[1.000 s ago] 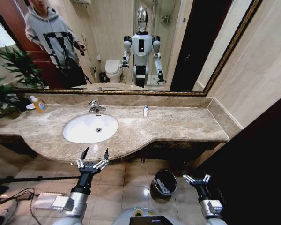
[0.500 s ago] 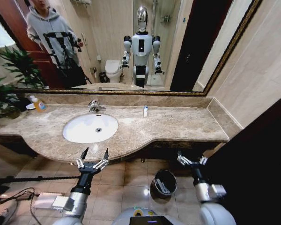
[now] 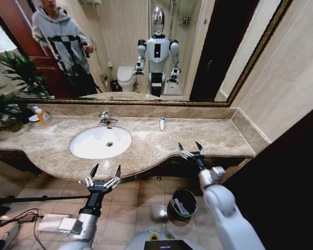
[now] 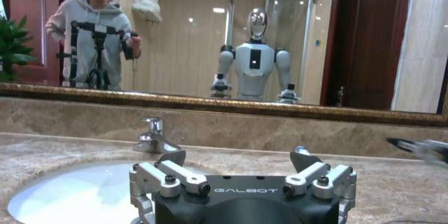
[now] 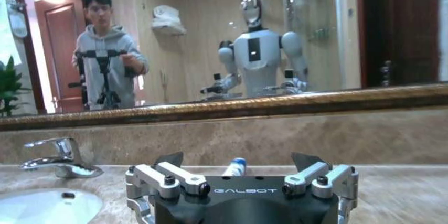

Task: Pick up the trash from the sink and place it in the trash bin.

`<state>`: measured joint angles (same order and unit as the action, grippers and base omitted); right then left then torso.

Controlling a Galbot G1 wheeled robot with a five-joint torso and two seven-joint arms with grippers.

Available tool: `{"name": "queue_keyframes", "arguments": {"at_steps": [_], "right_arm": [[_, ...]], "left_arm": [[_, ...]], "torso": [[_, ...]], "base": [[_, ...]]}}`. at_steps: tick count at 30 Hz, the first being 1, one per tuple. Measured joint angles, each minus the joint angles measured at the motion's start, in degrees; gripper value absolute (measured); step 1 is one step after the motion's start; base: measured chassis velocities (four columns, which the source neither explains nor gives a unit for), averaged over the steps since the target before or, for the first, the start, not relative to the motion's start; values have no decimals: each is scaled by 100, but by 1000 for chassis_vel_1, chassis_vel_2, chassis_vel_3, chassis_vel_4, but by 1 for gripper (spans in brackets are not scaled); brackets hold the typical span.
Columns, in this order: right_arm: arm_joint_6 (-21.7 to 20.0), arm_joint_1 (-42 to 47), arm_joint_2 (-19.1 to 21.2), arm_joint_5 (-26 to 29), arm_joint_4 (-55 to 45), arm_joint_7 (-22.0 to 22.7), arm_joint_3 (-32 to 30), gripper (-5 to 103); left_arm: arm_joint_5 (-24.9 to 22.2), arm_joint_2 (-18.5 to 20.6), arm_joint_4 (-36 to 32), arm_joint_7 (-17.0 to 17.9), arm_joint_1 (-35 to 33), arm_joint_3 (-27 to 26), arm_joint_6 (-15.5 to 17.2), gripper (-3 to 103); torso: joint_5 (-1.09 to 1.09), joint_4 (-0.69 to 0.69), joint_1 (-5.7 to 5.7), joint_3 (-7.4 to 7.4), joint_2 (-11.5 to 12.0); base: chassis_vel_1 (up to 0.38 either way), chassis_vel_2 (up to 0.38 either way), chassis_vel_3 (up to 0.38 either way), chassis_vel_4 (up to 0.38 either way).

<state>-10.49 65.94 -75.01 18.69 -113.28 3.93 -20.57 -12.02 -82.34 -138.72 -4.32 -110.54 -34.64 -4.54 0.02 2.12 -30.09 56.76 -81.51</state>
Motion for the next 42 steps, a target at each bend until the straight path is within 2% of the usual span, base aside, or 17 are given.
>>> {"name": "queue_keyframes", "arguments": {"at_steps": [7, 9, 11, 14, 15, 19, 27, 30, 32, 36, 42], "right_arm": [[-368, -1020, -180, 69, 998, 535, 694, 100], [-460, -1538, -347, 372, 1478, 846, 1081, 100], [-458, -1943, -487, 707, 1802, 1151, 1331, 100], [-468, -2254, -592, 853, 2067, 1321, 1477, 100], [-391, -2600, -713, 653, 2502, 1351, 1584, 100], [-181, -3013, -917, 165, 3224, 1270, 1623, 100], [222, -3648, -1363, -224, 4700, 1039, 1485, 100], [241, -3689, -1365, -200, 4821, 1059, 1338, 100], [331, -3705, -1328, -365, 4952, 1061, 1137, 100], [465, -3776, -1348, -579, 5206, 986, 1034, 100], [471, -3856, -1392, -404, 5471, 915, 1022, 100]], "left_arm": [[0, 0, 0, -1, 0, 0, 0, 100], [0, 1, 0, 0, -1, 0, 0, 100], [0, 0, 0, 1, 0, 0, 0, 100], [0, -1, 0, 1, 0, 0, 0, 100], [0, 0, 0, 0, 0, 0, 0, 100], [0, -1, 0, 0, 0, 0, 0, 100], [0, 0, 0, 0, 0, 0, 0, 100], [0, 0, 0, 0, 0, 0, 0, 100], [0, 0, 0, 0, 0, 0, 0, 100], [0, 0, 0, 0, 0, 0, 0, 100], [0, 0, -1, 0, 0, 0, 0, 100]], "torso": [[-2, -1, 0, 0, 0], [-1, -1, 0, 0, 0], [-1, 0, 1, 0, 0], [1, 1, 0, 0, 0], [0, -1, 1, 0, 0], [1, -1, 0, 0, 0], [0, 1, 0, 0, 0], [0, 0, 0, 0, 1], [1, -4, 1, -1, 0], [-2, -2, 1, -1, 0], [-1, -1, 1, -1, 0]], "base": [[0, 0, 0, 0], [0, 0, 0, 0], [0, 0, 0, 0], [0, 0, 0, 0], [0, 0, 0, 0], [0, 0, 0, 0], [0, 0, 0, 0], [0, 0, 0, 0], [0, 0, 0, 0], [0, 0, 0, 0], [0, 0, 0, 0]]}}
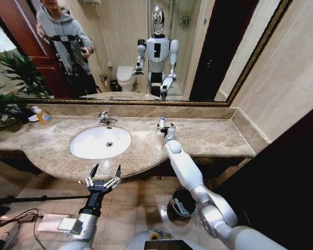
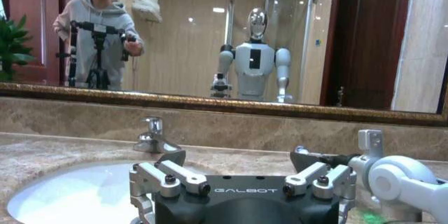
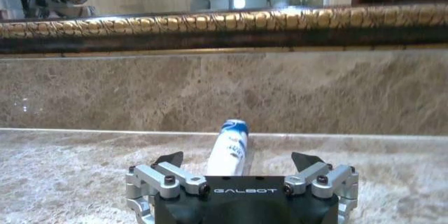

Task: Pick up the trash from the sink and place it in the trash bin.

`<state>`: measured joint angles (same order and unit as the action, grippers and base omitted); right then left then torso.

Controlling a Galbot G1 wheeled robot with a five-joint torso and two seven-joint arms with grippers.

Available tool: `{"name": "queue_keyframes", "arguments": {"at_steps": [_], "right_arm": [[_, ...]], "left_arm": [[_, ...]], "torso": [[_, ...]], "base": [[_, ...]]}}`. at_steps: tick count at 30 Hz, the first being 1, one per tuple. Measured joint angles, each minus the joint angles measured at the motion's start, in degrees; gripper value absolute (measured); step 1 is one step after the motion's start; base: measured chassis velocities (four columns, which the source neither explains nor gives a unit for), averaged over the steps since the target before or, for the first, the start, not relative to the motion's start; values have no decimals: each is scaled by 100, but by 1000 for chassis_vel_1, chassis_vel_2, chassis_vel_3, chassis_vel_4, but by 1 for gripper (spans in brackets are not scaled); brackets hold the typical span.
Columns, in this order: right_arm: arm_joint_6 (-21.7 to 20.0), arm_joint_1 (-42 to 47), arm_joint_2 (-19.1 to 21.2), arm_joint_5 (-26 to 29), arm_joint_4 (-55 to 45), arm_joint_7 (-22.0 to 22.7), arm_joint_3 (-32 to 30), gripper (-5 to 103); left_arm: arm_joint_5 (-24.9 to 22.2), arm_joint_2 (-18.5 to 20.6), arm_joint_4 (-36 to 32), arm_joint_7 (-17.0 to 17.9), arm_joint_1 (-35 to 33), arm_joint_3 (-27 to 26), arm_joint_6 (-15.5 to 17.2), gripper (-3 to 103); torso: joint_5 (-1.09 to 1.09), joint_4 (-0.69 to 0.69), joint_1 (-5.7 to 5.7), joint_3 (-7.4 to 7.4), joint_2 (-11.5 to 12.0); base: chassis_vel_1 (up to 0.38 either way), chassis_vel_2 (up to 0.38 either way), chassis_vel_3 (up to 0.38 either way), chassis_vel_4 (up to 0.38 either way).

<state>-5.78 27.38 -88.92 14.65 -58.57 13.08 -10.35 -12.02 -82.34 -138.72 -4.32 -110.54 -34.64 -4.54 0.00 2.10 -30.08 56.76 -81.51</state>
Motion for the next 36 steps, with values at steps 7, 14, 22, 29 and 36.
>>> {"name": "queue_keyframes", "arguments": {"at_steps": [7, 14, 22, 29, 36], "right_arm": [[3, -231, -138, 133, 299, -103, -3, 100], [83, -354, -228, -44, 607, -201, -17, 96], [241, -359, -275, -343, 769, -286, -64, 64], [296, -306, -267, -471, 764, -299, -66, 42], [337, -232, -209, -502, 668, -318, -41, 26]], "left_arm": [[0, 0, 0, 0, 0, 0, 0, 100], [0, 0, 0, 0, 0, 0, 0, 100], [0, 0, 0, 0, 0, 0, 0, 100], [0, 0, 0, 0, 0, 0, 0, 100], [0, 0, 0, 0, 0, 0, 0, 100]], "torso": [[0, 0, 0, 0, 0], [0, 1, 0, 0, 0], [0, 0, 0, 0, 0], [0, 0, 0, 0, 0], [0, 0, 0, 0, 0]], "base": [[0, 0, 0, 0], [0, 0, 0, 0], [0, 0, 0, 0], [0, 0, 0, 0], [0, 0, 0, 0]]}}
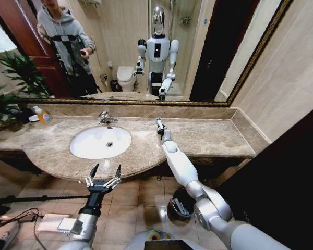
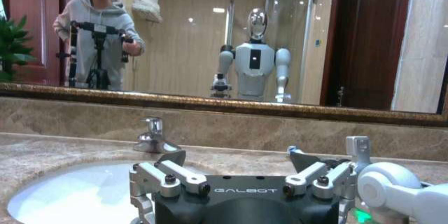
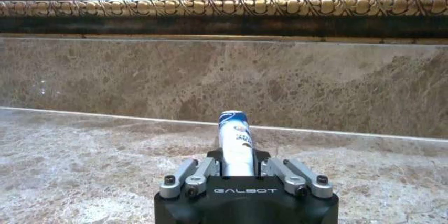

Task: Pick up the trash from the sink and place it in the trash bin.

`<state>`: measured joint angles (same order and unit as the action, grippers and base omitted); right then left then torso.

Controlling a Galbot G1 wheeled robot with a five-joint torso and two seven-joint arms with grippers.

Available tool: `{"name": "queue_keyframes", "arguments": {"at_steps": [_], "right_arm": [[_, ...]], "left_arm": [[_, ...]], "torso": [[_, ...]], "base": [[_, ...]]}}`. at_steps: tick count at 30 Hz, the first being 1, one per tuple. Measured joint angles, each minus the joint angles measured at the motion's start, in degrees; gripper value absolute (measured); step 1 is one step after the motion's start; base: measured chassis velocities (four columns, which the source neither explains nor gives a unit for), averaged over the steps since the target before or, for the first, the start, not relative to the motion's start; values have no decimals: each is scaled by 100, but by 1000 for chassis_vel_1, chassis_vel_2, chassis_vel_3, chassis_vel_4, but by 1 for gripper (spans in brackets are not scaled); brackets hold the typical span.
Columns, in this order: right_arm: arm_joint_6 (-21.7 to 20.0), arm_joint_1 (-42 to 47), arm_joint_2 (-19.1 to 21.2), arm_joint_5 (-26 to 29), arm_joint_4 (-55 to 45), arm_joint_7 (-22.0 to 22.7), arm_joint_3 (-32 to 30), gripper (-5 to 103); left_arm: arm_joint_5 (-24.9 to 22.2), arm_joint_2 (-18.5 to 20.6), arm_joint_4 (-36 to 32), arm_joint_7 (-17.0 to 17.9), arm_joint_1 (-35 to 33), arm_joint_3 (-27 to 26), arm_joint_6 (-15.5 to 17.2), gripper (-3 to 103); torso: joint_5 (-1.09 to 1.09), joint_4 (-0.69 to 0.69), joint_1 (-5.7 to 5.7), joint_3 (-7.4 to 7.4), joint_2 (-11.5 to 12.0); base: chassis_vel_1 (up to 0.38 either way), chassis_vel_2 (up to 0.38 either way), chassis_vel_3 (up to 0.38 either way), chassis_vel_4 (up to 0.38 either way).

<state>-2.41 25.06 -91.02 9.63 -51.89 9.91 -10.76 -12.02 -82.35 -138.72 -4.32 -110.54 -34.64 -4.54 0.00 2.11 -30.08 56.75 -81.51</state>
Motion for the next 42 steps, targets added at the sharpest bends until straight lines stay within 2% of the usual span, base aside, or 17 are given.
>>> {"name": "queue_keyframes", "arguments": {"at_steps": [10, 13, 14, 16, 17, 19, 21, 23, 25, 30, 33, 35, 38, 39, 42], "right_arm": [[-268, 280, 271, 436, -927, 120, 154, 25], [-284, 637, 578, 761, -1891, 345, 187, 25], [-284, 637, 578, 761, -1891, 345, 187, 25], [-387, 934, 962, 854, -2556, 408, 183, 25], [-387, 934, 962, 854, -2556, 408, 183, 25], [-489, 1176, 1282, 927, -3035, 436, 173, 25], [-617, 1736, 1724, 1022, -3812, 465, -20, 25], [-641, 1922, 1815, 1042, -4001, 469, -101, 25], [-684, 2658, 2079, 1083, -4631, 468, -453, 25], [-678, 3429, 2316, 1103, -5358, 438, -928, 25], [-409, 4202, 2564, 1138, -5916, 385, -1376, 25], [-338, 4498, 2606, 1139, -6074, 391, -1501, 25], [-246, 5405, 2531, 986, -6533, 477, -1857, 25], [-246, 5405, 2531, 986, -6533, 477, -1857, 25], [-120, 6044, 2263, 714, -6834, 489, -2018, 25]], "left_arm": [[0, 0, 0, 0, 0, 0, 0, 100], [0, 0, 0, 0, 0, 0, 0, 100], [0, 0, 0, 0, 0, 0, 0, 100], [0, -1, 0, 0, 0, 0, 0, 100], [0, -1, 0, 0, 0, 0, 0, 100], [0, 2, 0, -2, 0, 1, 0, 100], [0, 0, 0, 2, 0, 0, 0, 100], [0, 0, 0, -1, 0, 0, 0, 100], [0, 0, 0, 0, 0, 0, 0, 100], [0, 0, 0, -1, 0, 0, 0, 100], [0, -1, 0, 0, 0, 0, 0, 100], [0, 0, 0, 0, 0, 0, 0, 100], [0, 0, 0, -1, 0, 0, 0, 100], [0, 0, 0, -1, 0, 0, 0, 100], [0, 0, 0, 0, 0, 0, 0, 100]], "torso": [[0, 0, 0, 0, 0], [-1, 1, 0, 0, 0], [-1, 1, 0, 0, 0], [0, 1, 0, 0, 0], [0, 1, 0, 0, 0], [-1, -3, 0, -1, 0], [-2, 0, 0, 0, 0], [-1, 0, 0, 0, 0], [-3, -1, 0, 0, 0], [-2, -1, 1, -1, -1], [-2, 1, 0, -1, 0], [-3, 0, 0, -1, 0], [-2, -2, 1, -1, -1], [-2, -2, 1, -1, -1], [-1, -1, 1, -1, -1]], "base": [[0, 0, 0, 0], [0, 0, 0, 0], [0, 0, 0, 0], [0, 0, 0, 0], [0, 0, 0, 0], [0, 0, 0, 0], [0, 0, 0, 0], [0, 0, 0, 0], [0, 0, 0, 0], [0, 0, 0, 0], [0, 0, 0, 0], [0, 0, 0, 0], [0, 0, 0, 0], [0, 0, 0, 0], [0, 0, 0, 0]]}}
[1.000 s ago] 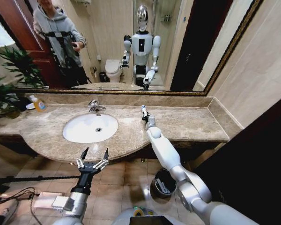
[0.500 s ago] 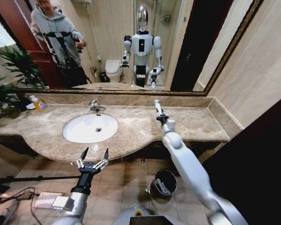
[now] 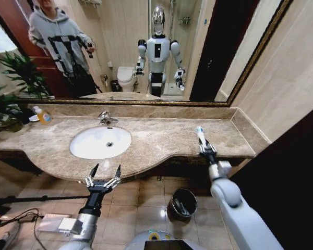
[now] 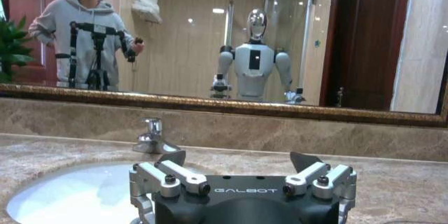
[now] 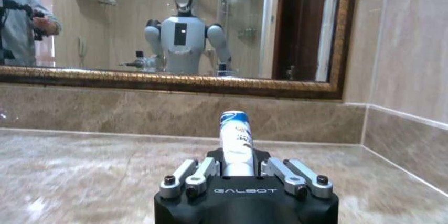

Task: Pick up the trash from the sink and place it in the trash bin.

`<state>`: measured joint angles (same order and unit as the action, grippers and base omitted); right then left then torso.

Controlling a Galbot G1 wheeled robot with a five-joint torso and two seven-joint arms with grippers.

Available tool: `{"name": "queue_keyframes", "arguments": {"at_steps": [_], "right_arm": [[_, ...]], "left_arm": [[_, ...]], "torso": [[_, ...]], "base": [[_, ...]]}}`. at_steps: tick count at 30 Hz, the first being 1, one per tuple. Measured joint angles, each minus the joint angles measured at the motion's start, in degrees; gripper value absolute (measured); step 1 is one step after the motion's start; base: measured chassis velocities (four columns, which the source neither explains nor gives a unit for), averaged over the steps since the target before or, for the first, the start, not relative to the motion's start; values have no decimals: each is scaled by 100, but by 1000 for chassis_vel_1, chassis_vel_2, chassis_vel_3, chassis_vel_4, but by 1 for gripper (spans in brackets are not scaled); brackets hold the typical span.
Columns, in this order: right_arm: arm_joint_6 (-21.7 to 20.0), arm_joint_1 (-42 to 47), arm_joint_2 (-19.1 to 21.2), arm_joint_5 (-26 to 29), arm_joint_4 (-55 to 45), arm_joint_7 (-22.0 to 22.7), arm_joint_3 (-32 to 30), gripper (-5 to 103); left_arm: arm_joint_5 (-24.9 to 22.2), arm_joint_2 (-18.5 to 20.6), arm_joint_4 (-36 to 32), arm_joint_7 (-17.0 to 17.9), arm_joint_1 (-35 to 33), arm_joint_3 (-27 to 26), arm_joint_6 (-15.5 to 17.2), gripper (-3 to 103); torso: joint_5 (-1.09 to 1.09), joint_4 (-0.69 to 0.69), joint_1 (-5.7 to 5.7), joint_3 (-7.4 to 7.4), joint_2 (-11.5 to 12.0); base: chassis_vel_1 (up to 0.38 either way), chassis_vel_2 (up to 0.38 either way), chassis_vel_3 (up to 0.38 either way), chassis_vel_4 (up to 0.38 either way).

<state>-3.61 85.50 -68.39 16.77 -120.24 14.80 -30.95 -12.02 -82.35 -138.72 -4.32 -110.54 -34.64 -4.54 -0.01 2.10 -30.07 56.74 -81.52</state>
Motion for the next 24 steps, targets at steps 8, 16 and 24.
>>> {"name": "queue_keyframes", "arguments": {"at_steps": [8, 16, 24], "right_arm": [[454, 854, -291, -737, -52, -147, 272, 25], [1014, 1322, -548, -1120, 354, -236, 257, 25], [1084, 1185, -702, -884, 864, -169, 225, 25]], "left_arm": [[0, 0, 0, 0, 0, 0, 0, 100], [0, 0, 0, 0, 0, 0, 0, 100], [0, 0, 0, 0, 0, 0, 0, 100]], "torso": [[2, 3, -1, 1, 0], [2, 1, -1, 1, 0], [2, 1, -1, 1, 0]], "base": [[0, 0, 0, 0], [0, 0, 0, 0], [0, 0, 0, 0]]}}
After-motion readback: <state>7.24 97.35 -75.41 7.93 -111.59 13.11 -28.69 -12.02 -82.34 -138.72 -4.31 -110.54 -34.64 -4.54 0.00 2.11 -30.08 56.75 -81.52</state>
